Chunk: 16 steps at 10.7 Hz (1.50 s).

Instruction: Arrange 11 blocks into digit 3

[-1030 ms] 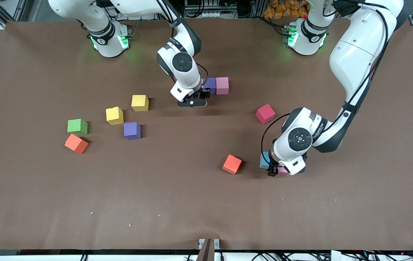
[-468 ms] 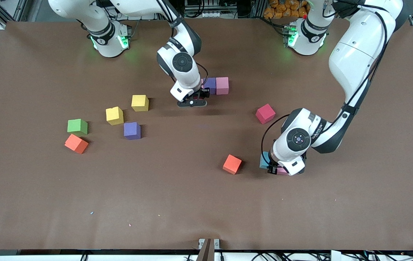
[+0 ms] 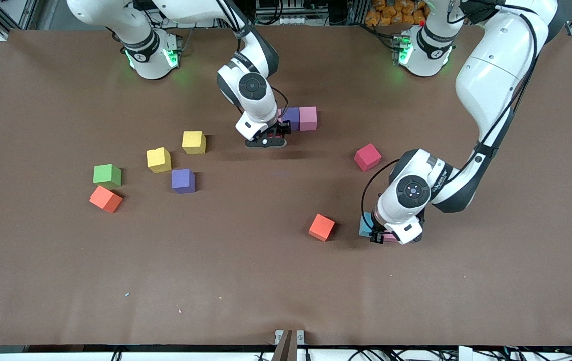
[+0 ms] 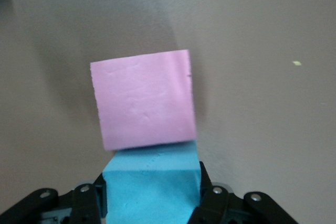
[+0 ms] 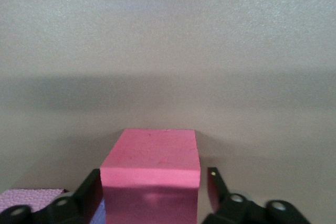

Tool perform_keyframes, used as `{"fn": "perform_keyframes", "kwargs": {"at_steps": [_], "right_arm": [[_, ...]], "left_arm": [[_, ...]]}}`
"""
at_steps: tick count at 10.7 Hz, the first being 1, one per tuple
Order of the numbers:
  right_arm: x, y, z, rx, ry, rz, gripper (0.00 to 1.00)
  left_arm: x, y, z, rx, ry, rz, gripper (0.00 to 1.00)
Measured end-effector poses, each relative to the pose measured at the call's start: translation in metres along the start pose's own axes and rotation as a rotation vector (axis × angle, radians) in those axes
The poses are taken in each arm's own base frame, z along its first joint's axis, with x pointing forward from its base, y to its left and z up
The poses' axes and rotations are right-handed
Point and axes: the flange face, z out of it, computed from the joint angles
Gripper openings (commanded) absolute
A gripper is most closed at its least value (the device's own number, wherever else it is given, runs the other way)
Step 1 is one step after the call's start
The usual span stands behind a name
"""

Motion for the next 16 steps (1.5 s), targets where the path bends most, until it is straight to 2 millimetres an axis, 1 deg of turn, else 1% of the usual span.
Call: {"fn": "perform_keyframes", "kwargs": {"at_steps": [1,2,3,4,5,6,7,9,10,11,12,13,15,16], "right_arm": [[0.0,-0.001,-0.005,0.001,-0.003,-0.001,1.0],[0.0,-0.004,-0.015,0.005,-0.003,-0.002,1.0],[0.003,-0.004,-0.03,0.012,-0.001,0.002,1.0],[0.009,0.001,-0.046,0.02,0.003,0.019,1.0],[0.024,0.014,-0.061,0.027,0.004,0.052,1.0],[0.046,0.037,-0.072,0.032,0.006,0.096,1.0],[0.072,0.066,-0.078,0.036,0.008,0.123,1.0],[0.122,0.139,-0.084,0.04,0.01,0.114,1.0],[0.141,0.177,-0.086,0.036,0.002,0.09,1.0],[0.154,0.208,-0.088,0.017,-0.008,0.058,1.0],[0.162,0.233,-0.089,-0.027,-0.011,0.017,1.0],[0.167,0.249,-0.09,-0.068,-0.009,-0.03,1.0],[0.172,0.266,-0.09,-0.087,-0.017,-0.137,1.0],[0.172,0.275,-0.088,-0.087,-0.025,-0.166,1.0]], "left_arm": [[-0.007,0.003,-0.019,-0.027,-0.004,-0.001,0.0],[-0.013,0.004,-0.035,-0.046,-0.003,0.0,0.0],[-0.014,0.005,-0.045,-0.058,0.002,-0.005,0.0],[-0.012,0.006,-0.051,-0.059,0.008,-0.008,0.0],[-0.011,0.007,-0.056,-0.061,0.013,-0.013,0.0],[-0.009,0.009,-0.064,-0.07,0.009,-0.025,0.0],[-0.008,0.012,-0.076,-0.084,0.0,-0.039,0.0],[-0.007,0.017,-0.099,-0.116,-0.008,-0.051,0.0],[-0.007,0.018,-0.106,-0.124,-0.007,-0.051,0.0],[-0.007,0.018,-0.107,-0.126,-0.007,-0.052,0.0],[-0.008,0.018,-0.108,-0.127,-0.007,-0.052,0.0],[-0.01,0.019,-0.112,-0.134,-0.01,-0.049,0.0],[-0.024,0.017,-0.131,-0.159,-0.023,-0.036,0.0],[-0.028,0.016,-0.137,-0.164,-0.026,-0.035,0.0]]}}
